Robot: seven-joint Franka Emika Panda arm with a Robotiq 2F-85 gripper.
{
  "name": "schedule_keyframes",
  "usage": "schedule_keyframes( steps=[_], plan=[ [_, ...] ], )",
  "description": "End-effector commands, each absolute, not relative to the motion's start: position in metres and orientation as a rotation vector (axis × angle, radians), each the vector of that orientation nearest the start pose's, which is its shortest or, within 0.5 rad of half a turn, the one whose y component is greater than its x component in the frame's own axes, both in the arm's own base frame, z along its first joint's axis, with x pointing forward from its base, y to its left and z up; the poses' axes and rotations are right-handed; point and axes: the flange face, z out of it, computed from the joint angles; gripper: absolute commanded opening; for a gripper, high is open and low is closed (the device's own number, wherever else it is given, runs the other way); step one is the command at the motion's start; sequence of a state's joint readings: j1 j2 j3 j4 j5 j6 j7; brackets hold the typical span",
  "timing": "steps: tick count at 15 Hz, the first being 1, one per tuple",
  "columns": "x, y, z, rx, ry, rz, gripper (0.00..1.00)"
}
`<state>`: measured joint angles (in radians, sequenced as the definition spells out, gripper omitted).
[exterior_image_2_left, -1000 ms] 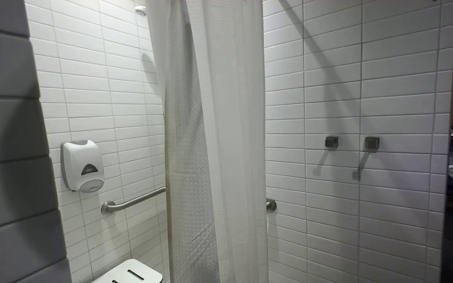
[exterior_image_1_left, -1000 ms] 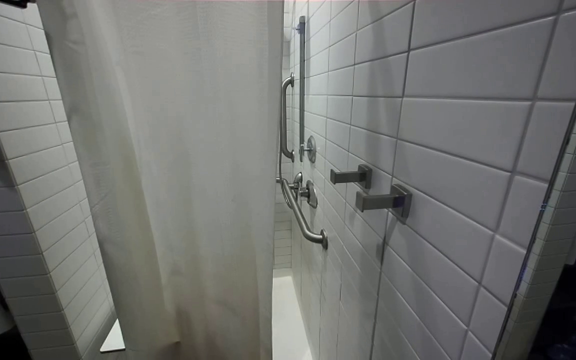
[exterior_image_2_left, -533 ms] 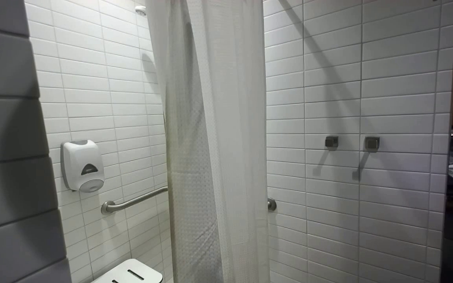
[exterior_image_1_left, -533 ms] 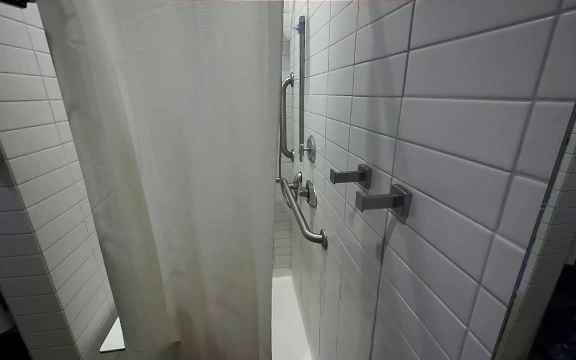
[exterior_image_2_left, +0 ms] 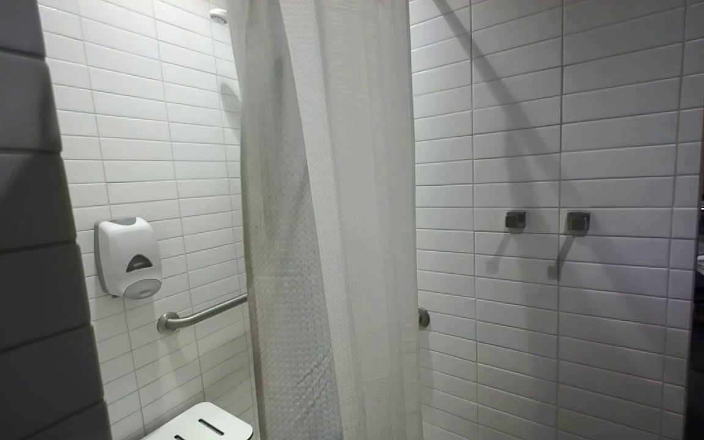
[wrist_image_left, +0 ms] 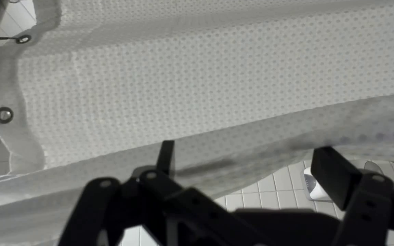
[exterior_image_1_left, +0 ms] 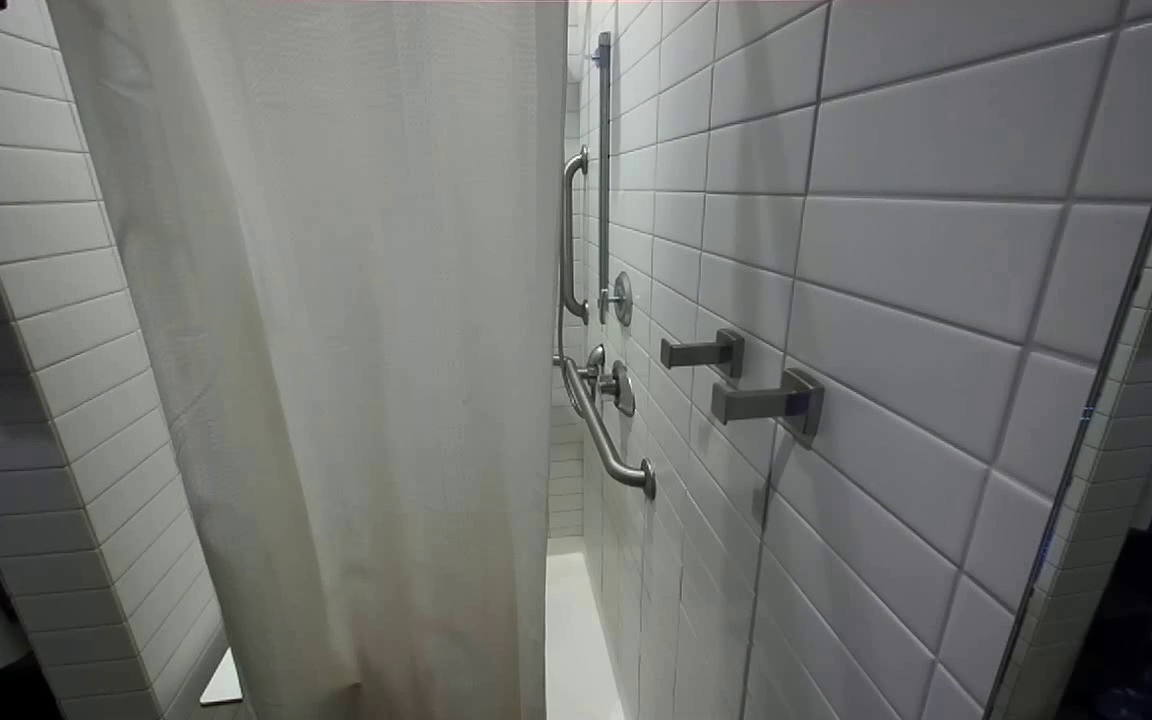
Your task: Draw the curtain to the left.
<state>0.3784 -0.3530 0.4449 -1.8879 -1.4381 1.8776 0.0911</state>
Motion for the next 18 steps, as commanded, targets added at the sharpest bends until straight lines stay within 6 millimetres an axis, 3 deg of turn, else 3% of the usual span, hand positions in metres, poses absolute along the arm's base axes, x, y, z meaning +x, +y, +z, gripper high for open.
schedule_keyframes(
  steps=[1,4,7,13,18],
  plan=[
    [0.292,0.341,0.729,1.331,0.79,0.951,1.0],
    [0.25,0.343,0.715,1.269,0.817,0.995,1.0],
    [0.223,0.326,0.706,1.272,0.78,1.024,1.0],
    [0.224,0.25,0.681,1.489,0.592,1.041,1.0],
    [0.24,0.222,0.664,1.686,0.571,1.28,1.0]
  ],
)
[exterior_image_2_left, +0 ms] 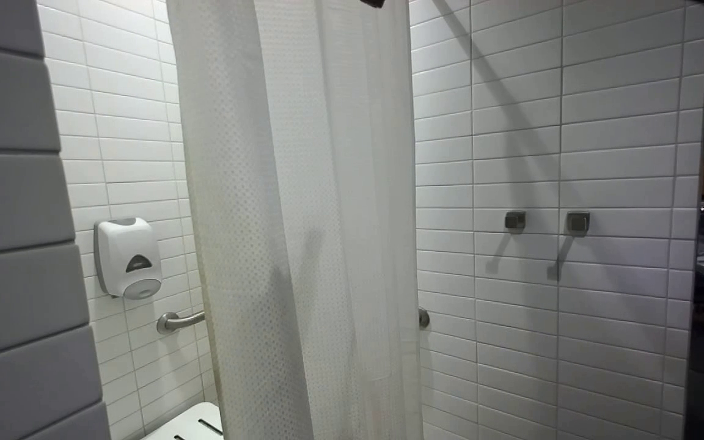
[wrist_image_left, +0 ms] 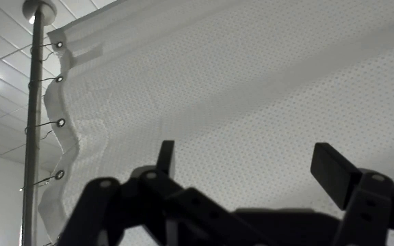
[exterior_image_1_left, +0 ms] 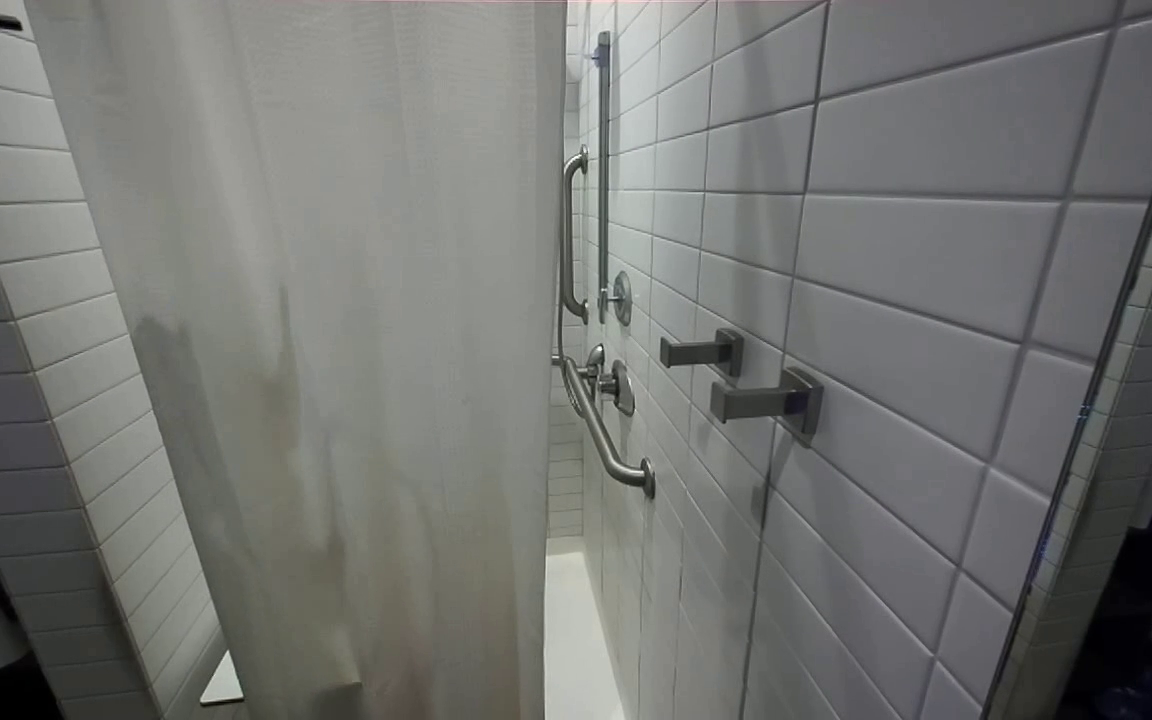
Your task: Draw the curtain to the left.
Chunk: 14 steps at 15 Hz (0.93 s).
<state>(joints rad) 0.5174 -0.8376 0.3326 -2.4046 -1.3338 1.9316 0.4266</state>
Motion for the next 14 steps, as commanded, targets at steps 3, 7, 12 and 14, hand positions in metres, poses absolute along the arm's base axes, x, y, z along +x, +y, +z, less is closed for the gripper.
schedule_keyframes(
  steps=[3,7,12,14],
  plan=[
    [0.263,0.195,0.654,1.844,0.521,1.364,1.0],
    [0.299,0.148,0.631,2.108,0.425,1.328,1.0],
    [0.325,0.116,0.601,2.344,0.294,1.116,1.0],
    [0.321,0.116,0.602,2.33,0.297,1.139,1.0]
  ],
)
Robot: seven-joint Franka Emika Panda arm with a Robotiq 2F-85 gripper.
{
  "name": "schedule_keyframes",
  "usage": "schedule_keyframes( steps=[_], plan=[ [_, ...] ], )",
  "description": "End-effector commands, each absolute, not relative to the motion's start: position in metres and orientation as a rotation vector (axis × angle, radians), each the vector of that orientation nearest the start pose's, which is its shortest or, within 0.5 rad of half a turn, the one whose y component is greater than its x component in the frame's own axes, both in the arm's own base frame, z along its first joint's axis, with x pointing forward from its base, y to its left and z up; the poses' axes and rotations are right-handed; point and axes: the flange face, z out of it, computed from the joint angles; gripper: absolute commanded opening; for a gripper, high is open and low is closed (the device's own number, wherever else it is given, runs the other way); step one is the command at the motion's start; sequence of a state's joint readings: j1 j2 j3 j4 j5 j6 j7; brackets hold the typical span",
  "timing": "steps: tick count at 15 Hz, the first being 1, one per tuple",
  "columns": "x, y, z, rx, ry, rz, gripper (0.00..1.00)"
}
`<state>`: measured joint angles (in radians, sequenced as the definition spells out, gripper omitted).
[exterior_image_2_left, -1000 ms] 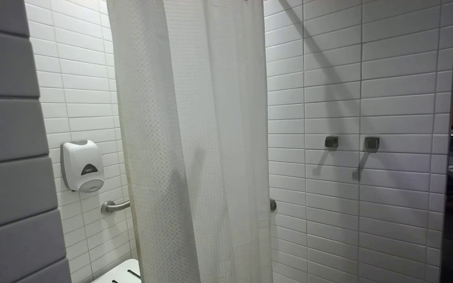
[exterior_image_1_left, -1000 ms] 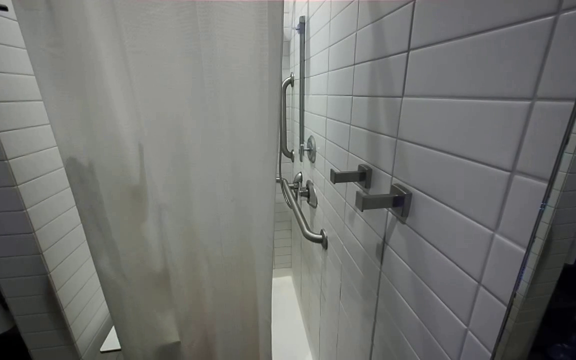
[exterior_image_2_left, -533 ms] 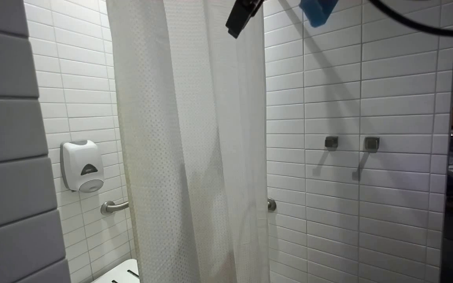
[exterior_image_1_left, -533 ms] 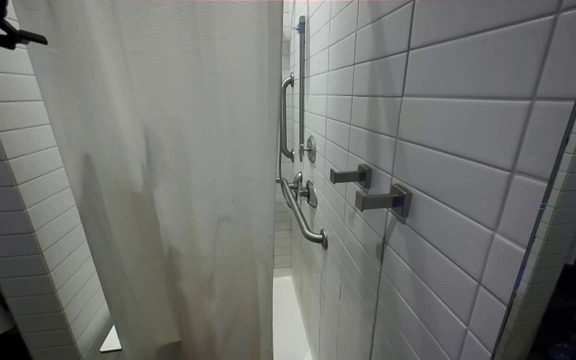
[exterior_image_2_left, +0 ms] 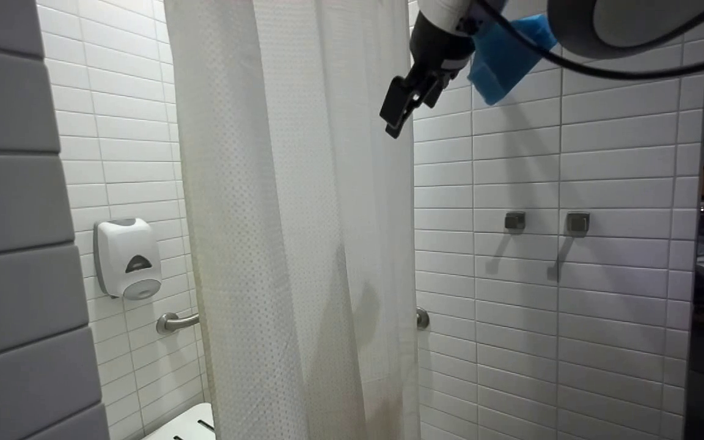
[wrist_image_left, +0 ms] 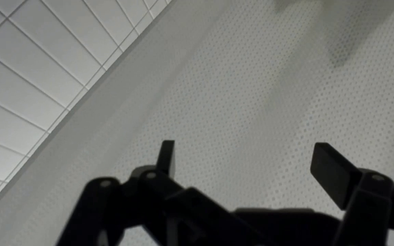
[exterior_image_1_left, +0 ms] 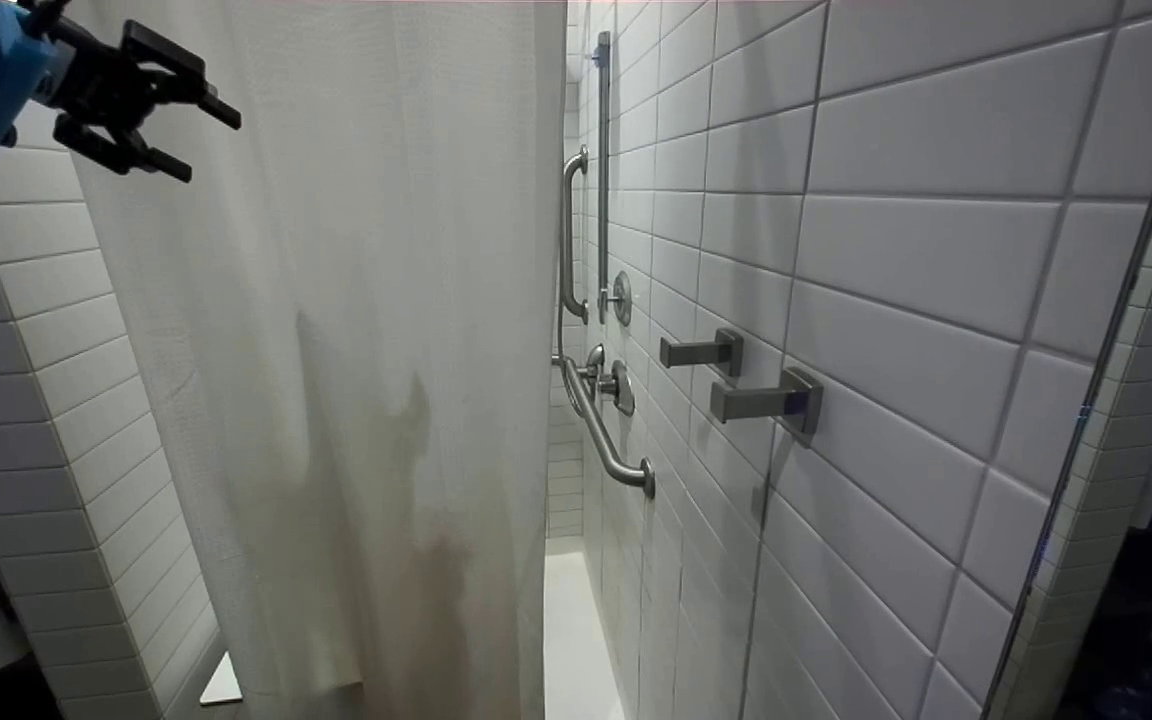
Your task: Draw the curtain to the left.
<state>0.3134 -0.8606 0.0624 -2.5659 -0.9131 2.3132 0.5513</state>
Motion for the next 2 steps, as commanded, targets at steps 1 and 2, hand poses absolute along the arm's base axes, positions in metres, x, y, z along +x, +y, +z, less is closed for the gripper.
schedule_keyframes(
  steps=[1,2],
  plan=[
    [0.3223,0.115,0.6004,2.34,0.291,1.127,1.0],
    [0.3229,0.1148,0.6007,2.337,0.286,1.131,1.0]
  ],
)
